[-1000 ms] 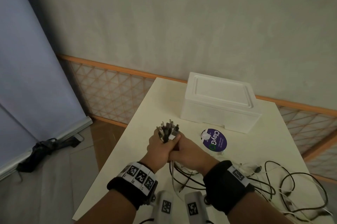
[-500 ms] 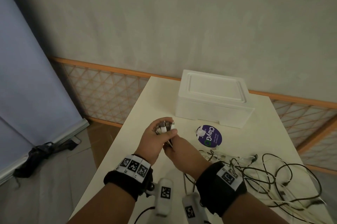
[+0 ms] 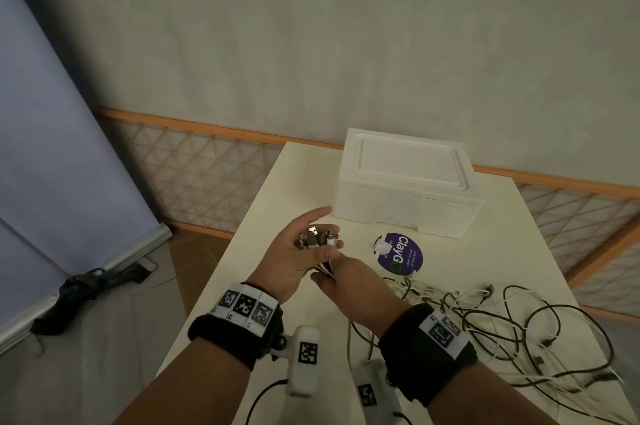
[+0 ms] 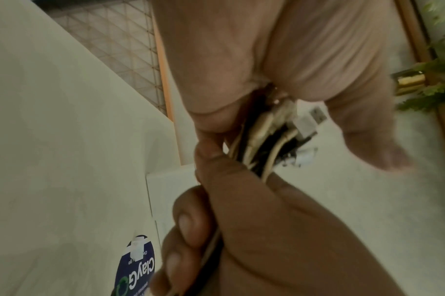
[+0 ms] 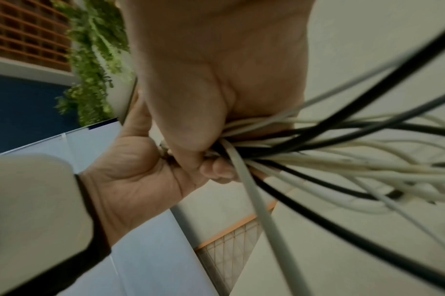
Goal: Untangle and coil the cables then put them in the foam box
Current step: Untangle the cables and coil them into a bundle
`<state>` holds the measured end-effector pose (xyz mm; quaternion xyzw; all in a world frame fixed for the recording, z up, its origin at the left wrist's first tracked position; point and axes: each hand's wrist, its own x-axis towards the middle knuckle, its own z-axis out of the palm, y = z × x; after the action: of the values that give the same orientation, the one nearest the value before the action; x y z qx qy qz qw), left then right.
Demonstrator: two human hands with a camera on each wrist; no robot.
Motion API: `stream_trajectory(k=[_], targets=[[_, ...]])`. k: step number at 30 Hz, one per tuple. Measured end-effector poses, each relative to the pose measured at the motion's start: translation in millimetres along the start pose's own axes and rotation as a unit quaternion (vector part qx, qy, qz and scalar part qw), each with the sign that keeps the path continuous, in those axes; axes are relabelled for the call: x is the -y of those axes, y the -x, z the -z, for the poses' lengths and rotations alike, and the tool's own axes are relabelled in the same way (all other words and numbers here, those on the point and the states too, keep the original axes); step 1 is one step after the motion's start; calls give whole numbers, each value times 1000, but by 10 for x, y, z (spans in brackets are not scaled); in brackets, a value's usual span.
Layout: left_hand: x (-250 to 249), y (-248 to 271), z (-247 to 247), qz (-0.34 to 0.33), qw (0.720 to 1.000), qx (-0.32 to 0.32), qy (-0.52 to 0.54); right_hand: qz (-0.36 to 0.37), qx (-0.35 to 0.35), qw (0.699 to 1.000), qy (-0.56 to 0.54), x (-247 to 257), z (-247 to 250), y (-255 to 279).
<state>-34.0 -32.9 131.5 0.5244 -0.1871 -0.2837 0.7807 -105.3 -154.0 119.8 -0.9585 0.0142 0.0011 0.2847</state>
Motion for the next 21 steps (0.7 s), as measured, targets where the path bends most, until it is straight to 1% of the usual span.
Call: stream_trajectory(k=[2,4,6,11,13,15,16,17,18,19,21], targets=[[23,-2,-36,-23,998,-38,-49,-2,-8,997,81,0,-21,-20],[45,6,-66,-44,993,-70,-85,-11,-6,995,101,4,-9,-25],[62,14,-76,-64,988,-87,-107,-11,6,996,84,12,21,-21],[98,-5,-95,-97,978,-101,-155,-21,22,999,14,51,58,-18],[131,-8,-82,-117,963,-112,-217,-5,24,1000,-4,53,68,-32],[146,9,-76,-135,944,-102,-283,6,16,1000,-21,57,89,-40],[149,13,-66,-135,936,-95,-310,4,8,1000,-28,59,93,-44],[147,14,-49,-124,935,-88,-321,-2,-4,1000,-29,67,96,-44],[147,20,-24,-109,939,-83,-314,-9,-14,1000,-26,74,96,-42],[151,27,8,-95,950,-74,-288,-20,-23,999,-25,81,94,-35],[186,38,103,-79,977,-44,-195,-37,-35,998,-29,75,86,-31]])
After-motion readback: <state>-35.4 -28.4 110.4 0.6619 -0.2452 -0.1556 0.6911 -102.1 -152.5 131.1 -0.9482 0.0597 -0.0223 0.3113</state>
